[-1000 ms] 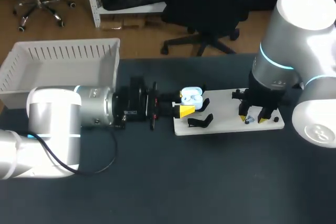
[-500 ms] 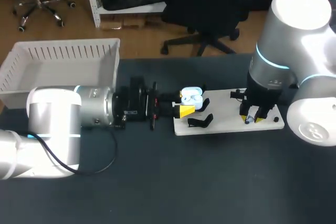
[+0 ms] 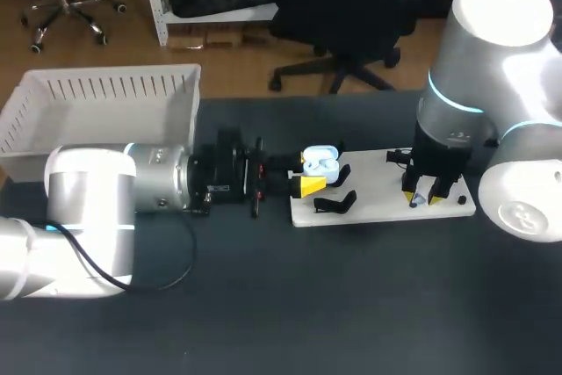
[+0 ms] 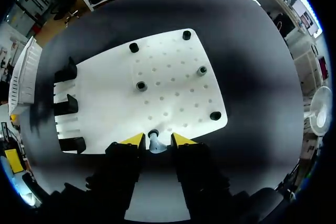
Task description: Pick up each earbud case from the left stands, insert the matching earbuds, close the lid, and place the case in the box.
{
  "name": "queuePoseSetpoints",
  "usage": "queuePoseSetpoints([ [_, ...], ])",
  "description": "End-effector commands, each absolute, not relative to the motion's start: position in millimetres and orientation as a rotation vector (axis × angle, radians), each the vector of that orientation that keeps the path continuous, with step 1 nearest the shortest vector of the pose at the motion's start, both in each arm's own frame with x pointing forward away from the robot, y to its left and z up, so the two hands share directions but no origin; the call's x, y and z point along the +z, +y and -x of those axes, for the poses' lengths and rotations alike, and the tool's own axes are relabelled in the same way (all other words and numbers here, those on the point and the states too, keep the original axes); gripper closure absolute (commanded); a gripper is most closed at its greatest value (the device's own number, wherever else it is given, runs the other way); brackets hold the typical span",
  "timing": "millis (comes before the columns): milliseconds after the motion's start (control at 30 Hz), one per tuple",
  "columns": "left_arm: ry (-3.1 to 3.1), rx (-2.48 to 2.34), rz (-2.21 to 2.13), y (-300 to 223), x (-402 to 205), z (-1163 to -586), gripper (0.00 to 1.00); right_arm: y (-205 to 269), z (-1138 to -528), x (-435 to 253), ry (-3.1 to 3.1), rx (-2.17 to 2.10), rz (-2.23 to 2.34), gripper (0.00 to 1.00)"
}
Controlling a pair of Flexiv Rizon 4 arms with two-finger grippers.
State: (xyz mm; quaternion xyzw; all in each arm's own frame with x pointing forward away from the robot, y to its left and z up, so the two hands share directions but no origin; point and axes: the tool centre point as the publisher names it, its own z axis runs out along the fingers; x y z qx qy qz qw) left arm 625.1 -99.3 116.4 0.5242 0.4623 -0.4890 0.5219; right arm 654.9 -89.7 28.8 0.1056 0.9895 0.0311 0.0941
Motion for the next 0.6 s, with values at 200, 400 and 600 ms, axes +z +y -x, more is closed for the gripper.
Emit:
queuePoseSetpoints([
  [200,1.106,-1.164,-1.25,-99.5,115.5,-623.3,1.0,-91.1,-652.8,27.8,2.936,0.083,-0.335,0.71],
  [400,1.106,-1.164,-1.25,-99.5,115.5,-623.3,1.0,-90.7,-653.7,27.1,2.938,0.083,-0.342,0.73],
  [600,1.106,-1.164,-1.25,-99.5,115.5,-623.3,1.0,-90.1,-653.7,24.9,2.94,0.075,-0.346,0.76],
])
